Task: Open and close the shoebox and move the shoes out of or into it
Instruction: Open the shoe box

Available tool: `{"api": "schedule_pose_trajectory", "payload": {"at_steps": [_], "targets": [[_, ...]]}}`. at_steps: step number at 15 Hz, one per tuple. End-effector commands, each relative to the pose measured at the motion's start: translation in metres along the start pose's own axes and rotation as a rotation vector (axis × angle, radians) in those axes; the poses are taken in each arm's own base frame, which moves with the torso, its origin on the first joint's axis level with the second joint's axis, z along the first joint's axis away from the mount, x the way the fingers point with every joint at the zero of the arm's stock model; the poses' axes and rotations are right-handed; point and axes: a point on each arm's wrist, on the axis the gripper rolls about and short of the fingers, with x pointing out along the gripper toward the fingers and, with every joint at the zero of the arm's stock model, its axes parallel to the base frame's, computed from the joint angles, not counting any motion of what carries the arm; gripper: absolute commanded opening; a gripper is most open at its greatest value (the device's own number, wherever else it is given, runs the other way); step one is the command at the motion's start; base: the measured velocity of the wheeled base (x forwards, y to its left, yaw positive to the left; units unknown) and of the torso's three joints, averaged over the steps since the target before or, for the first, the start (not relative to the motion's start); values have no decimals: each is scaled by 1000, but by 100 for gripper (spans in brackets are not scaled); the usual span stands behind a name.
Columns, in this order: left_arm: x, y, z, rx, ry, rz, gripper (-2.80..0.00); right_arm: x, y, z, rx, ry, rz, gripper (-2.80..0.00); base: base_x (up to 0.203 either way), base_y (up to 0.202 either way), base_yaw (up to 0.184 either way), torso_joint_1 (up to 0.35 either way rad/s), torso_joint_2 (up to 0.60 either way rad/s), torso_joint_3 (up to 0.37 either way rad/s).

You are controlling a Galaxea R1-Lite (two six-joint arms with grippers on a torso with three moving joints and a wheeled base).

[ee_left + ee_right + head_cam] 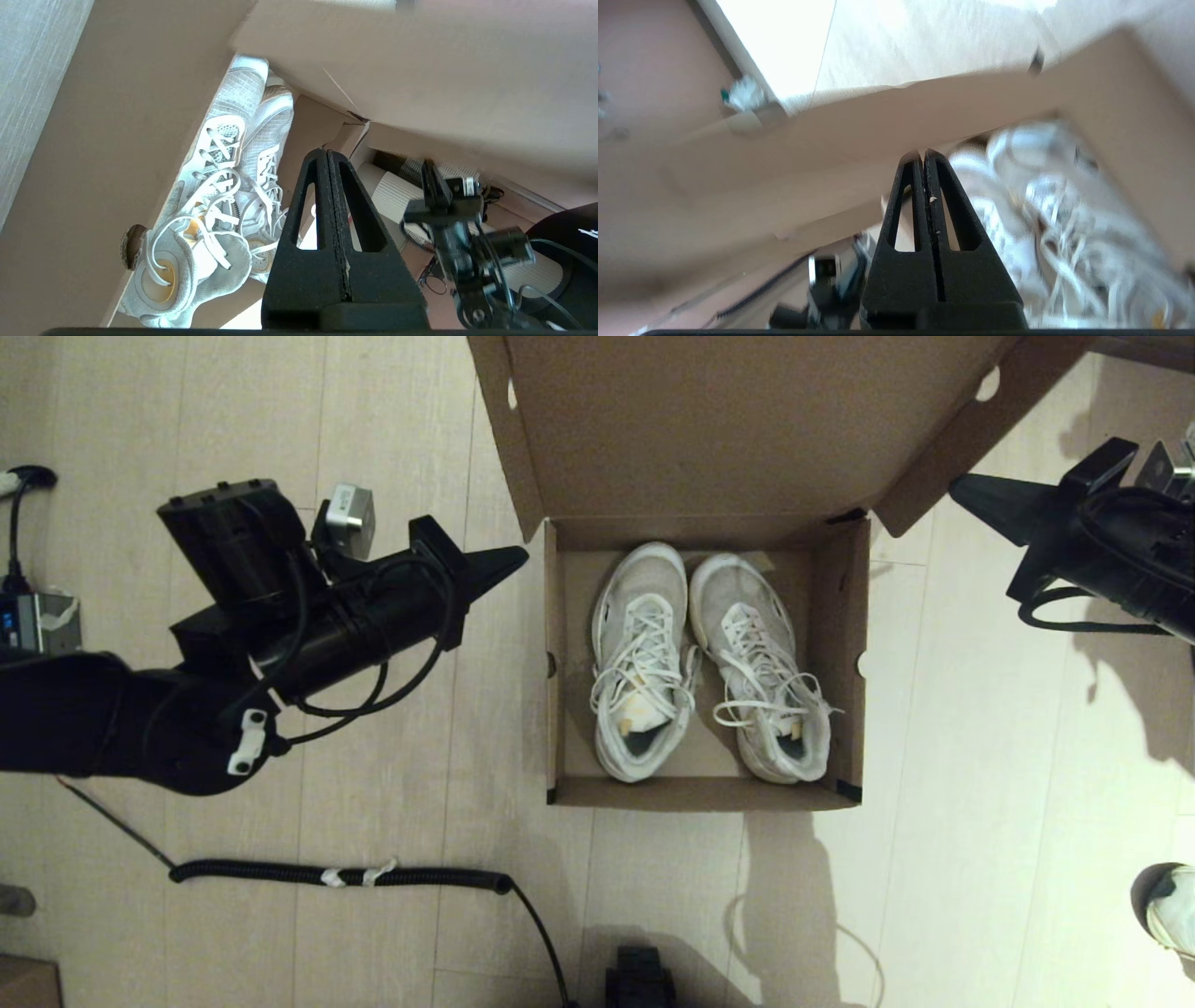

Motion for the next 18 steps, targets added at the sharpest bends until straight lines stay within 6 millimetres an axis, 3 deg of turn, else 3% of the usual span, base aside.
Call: {"api": "schedule_pose_trajectory", "payload": {"at_steps": [1,3,5,9,11,13,15,16,18], "targets": [[1,2,-1,-6,3,0,-280,14,-16,8,11,-8,-16,-280,0,0,0,0,0,0],[0,4,-3,-11,8,11,-280,25,-20,16,3,-23,-5,-280,0,0,0,0,0,0],[-1,18,-10,-25,34,66,-280,14,-23,13,2,-21,-35,-280,0,0,0,0,0,0],[14,61,-37,106,87,249,-280,-12,-72,-12,-145,58,-211,-280,0,0,0,0,0,0],[21,68,-51,220,104,293,-280,-17,-84,-26,-201,112,-245,-280,0,0,0,0,0,0],[19,49,-48,242,93,258,-280,-19,-61,-31,-229,116,-188,-280,0,0,0,0,0,0],[5,20,-40,261,100,252,-280,-30,-26,-40,-267,149,-142,-280,0,0,0,0,0,0],[-6,13,-40,300,130,299,-280,-38,-19,-49,-315,213,-183,-280,0,0,0,0,0,0],[-22,23,-49,555,163,522,-280,-54,-16,-66,-591,325,-248,-280,0,0,0,0,0,0]]}}
